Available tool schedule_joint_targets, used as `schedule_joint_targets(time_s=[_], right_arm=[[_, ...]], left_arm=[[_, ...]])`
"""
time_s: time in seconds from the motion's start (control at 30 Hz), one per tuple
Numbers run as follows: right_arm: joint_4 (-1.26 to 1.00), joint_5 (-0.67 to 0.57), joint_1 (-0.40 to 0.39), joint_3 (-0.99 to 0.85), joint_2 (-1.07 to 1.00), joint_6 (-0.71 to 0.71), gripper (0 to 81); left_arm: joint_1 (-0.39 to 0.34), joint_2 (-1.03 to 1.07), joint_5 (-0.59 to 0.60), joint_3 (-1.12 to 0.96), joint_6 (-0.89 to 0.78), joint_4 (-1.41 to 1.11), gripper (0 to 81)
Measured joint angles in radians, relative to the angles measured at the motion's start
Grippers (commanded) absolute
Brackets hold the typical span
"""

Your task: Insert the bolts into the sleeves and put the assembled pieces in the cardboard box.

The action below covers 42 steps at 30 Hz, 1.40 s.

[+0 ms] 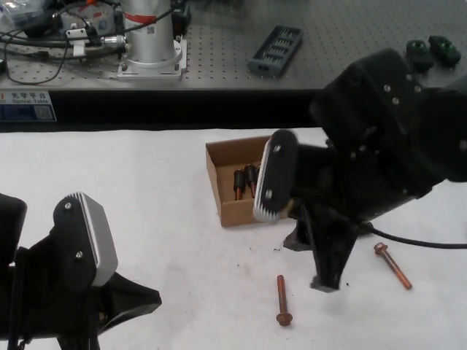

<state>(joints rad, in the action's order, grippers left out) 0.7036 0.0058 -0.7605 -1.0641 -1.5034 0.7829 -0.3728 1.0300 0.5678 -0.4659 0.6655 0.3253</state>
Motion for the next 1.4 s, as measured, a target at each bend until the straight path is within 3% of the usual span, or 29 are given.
schedule_joint_targets(time_s=[0.13, 0.43, 1.1, 1.4], right_arm=[[-0.017, 0.113, -0.026, 0.000, -0.041, 0.237, 30.7], [-0.090, 0.328, -0.067, 0.004, -0.191, 0.625, 30.7], [-0.127, 0.212, -0.103, 0.058, -0.283, 0.593, 30.7], [-0.290, 0.136, -0.137, 0.063, -0.283, 0.433, 30.7]], left_arm=[[0.000, 0.000, -0.030, 0.000, 0.024, 0.000, 0.6], [0.000, 0.000, -0.077, 0.000, 0.073, 0.000, 0.6], [-0.002, -0.002, -0.390, 0.000, 0.372, 0.060, 0.6], [-0.002, -0.002, -0.400, 0.000, 0.434, 0.113, 0.6]])
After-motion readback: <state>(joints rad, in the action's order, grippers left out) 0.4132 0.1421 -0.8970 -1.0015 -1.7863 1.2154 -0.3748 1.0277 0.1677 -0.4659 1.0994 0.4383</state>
